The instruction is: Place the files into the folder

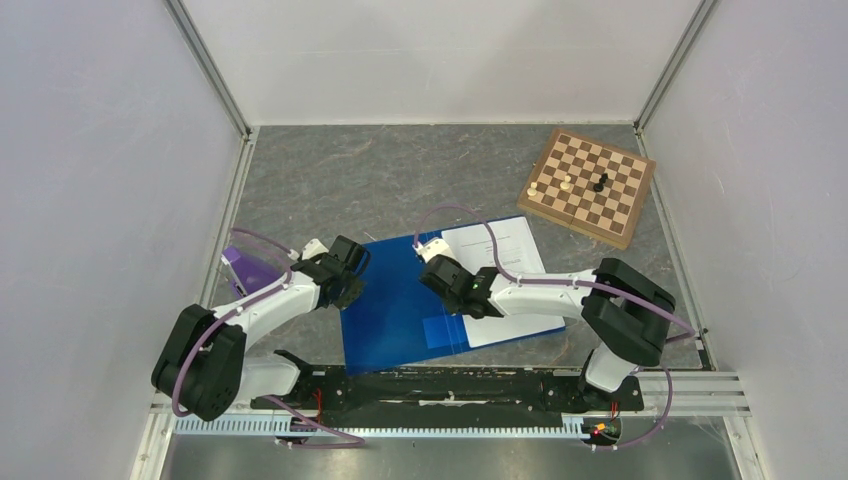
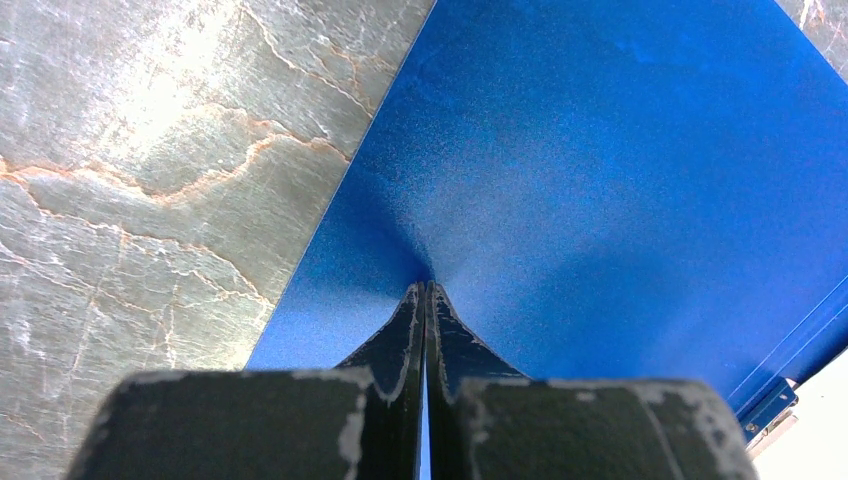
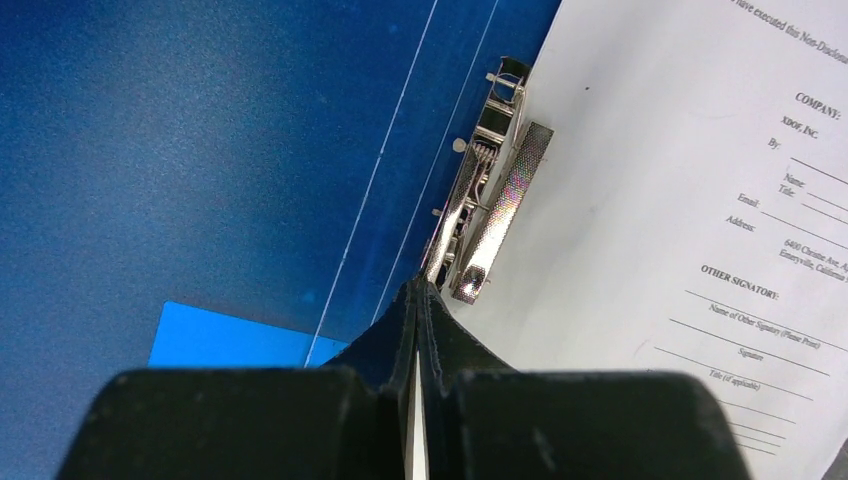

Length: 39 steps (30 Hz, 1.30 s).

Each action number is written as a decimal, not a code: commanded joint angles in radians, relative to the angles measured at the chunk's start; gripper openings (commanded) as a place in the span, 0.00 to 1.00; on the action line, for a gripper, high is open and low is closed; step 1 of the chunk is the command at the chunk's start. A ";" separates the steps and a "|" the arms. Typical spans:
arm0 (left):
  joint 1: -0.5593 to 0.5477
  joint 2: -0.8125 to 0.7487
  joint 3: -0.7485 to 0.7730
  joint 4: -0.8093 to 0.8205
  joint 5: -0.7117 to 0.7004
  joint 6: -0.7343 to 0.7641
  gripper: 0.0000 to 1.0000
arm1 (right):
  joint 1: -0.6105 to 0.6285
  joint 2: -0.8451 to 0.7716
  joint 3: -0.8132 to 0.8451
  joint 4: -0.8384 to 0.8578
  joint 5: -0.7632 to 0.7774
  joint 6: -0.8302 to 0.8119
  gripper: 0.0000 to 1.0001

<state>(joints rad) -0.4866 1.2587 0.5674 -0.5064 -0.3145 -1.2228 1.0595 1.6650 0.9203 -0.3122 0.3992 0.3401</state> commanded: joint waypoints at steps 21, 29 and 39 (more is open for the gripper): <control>-0.014 0.015 -0.040 -0.034 -0.049 -0.029 0.02 | -0.094 0.094 -0.132 -0.009 -0.228 -0.033 0.00; -0.035 0.016 -0.041 -0.023 -0.049 -0.041 0.02 | -0.109 0.120 -0.161 0.020 -0.251 -0.031 0.00; -0.064 0.030 -0.040 -0.007 -0.046 -0.059 0.02 | -0.119 0.146 -0.197 0.027 -0.242 -0.029 0.00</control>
<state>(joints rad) -0.5369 1.2598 0.5613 -0.4866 -0.3588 -1.2236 0.9455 1.6703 0.8337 -0.1089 0.2157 0.3054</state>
